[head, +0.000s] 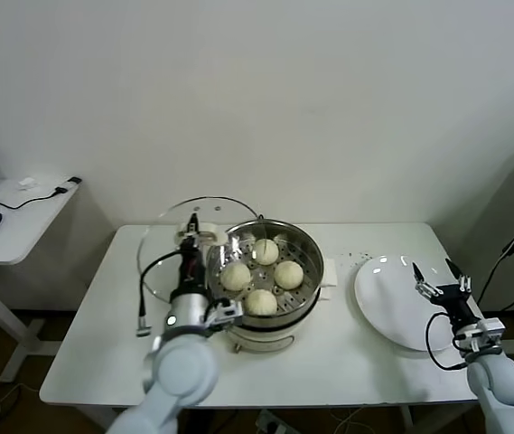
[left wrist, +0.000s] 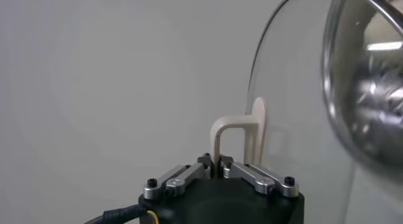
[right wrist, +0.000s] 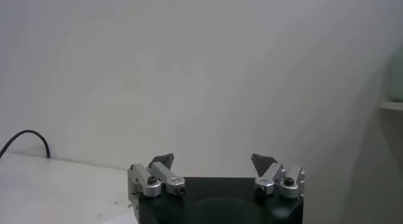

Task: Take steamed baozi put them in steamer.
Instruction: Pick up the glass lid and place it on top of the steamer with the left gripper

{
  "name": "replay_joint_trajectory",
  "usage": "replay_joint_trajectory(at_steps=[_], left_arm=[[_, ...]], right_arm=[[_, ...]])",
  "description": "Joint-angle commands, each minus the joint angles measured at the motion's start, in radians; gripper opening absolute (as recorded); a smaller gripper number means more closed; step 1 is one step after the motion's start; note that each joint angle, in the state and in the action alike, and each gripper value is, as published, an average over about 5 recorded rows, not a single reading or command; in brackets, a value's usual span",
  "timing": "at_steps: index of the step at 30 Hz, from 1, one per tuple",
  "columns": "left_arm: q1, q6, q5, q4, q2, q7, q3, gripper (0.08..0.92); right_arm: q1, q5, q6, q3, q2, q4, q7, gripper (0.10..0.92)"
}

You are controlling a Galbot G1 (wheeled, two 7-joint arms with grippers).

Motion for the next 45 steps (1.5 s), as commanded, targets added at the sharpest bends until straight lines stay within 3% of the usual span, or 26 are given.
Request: replay_joint_trajectory(at_steps=[1, 15, 45], left_arm=[[-0.112, 0.048, 0.104, 0.198, -0.225, 0.029, 0.170, 0.146], [-0.116, 0.030, 0.144, 0.346, -0.247, 0.002, 0.146, 0.146], [-0.090, 0.032, 0.117, 0.352, -0.245, -0.030, 0.145, 0.146]], right_arm=[[-0.006, -0.006, 0.003, 0.010, -0.001, -0.004, -0.003, 0.823], [0.000, -0.007, 0.005, 0.009, 0.000, -0.018, -0.010, 0.823], [0.016, -0.011, 0.013, 0.008, 0.010, -0.045, -0.019, 0.823]])
